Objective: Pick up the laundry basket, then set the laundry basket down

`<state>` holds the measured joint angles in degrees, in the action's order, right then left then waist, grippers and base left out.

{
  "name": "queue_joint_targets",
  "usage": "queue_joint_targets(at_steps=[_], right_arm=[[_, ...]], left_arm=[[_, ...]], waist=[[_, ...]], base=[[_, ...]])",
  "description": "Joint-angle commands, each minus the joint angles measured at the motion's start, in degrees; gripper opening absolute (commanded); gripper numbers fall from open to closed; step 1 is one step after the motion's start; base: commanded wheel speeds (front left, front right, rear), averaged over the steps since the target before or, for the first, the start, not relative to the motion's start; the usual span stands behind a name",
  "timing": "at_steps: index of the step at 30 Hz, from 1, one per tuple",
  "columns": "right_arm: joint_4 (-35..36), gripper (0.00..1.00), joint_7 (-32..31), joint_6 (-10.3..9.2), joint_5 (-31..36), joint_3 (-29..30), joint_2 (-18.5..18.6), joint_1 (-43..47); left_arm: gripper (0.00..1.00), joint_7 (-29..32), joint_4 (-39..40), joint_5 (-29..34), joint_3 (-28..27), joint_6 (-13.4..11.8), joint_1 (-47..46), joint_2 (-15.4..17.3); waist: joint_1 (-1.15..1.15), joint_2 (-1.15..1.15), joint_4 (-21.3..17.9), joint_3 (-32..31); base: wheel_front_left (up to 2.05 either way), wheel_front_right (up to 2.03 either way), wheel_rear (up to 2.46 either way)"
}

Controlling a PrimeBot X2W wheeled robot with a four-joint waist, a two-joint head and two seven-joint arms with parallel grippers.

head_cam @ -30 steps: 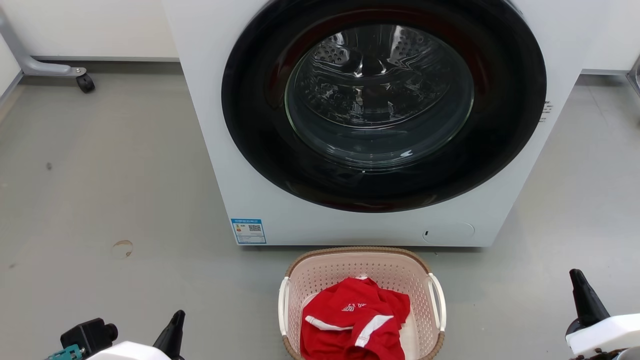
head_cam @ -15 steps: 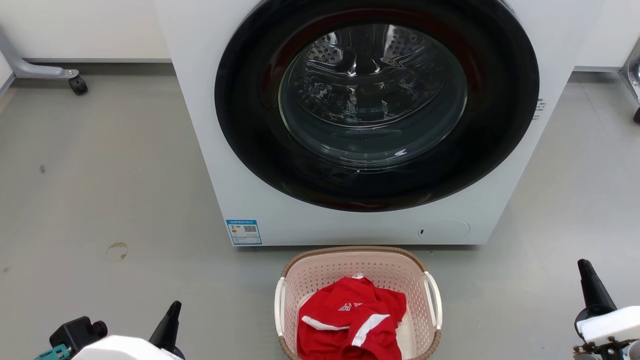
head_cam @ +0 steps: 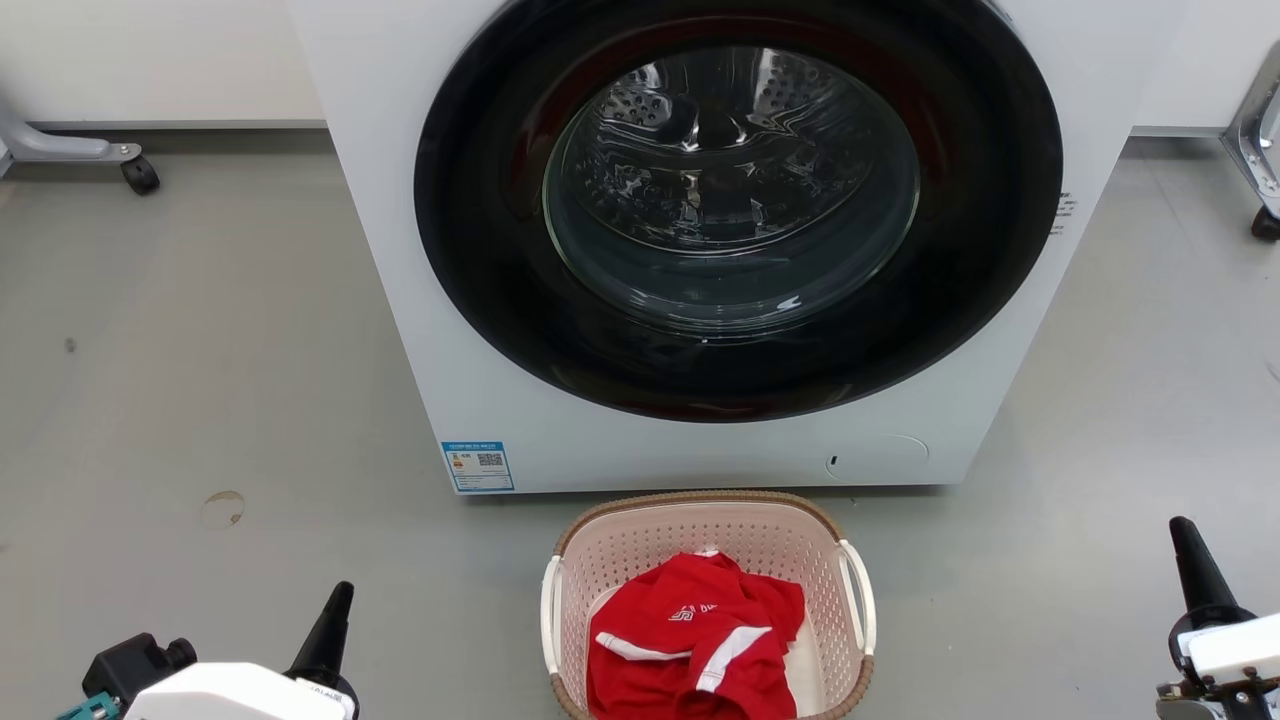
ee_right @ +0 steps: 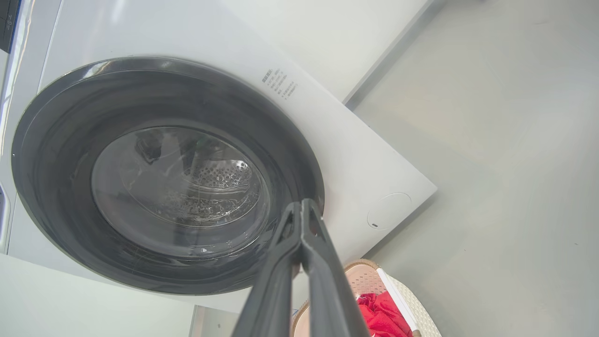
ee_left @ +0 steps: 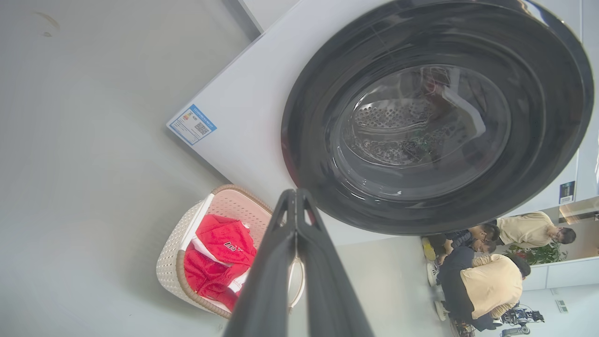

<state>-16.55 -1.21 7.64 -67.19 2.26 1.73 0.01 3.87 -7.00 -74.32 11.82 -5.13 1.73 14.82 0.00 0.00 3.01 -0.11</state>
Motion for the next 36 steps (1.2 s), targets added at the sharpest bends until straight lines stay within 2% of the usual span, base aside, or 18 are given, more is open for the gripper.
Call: queue_joint_targets(at_steps=[1, 36], right_arm=[[1.6, 0.00, -0.4, -0.07, -1.3, -0.2, 1.4, -3.6], [2.3, 0.00, -4.0, -0.13, -18.4, 3.1, 1.2, -5.5]], left_arm=[[0.00, 0.1, 0.9, -1.2, -2.3, 1.0, -3.8, 0.2], [0.00, 1.3, -4.8, -14.0, -13.1, 9.4, -6.7, -8.0]], waist=[[0.00, 0.00, -0.1, 0.0], [0.00, 0.00, -2.2, 0.2]], base=[[0.00, 0.00, 0.00], [0.00, 0.00, 0.00]])
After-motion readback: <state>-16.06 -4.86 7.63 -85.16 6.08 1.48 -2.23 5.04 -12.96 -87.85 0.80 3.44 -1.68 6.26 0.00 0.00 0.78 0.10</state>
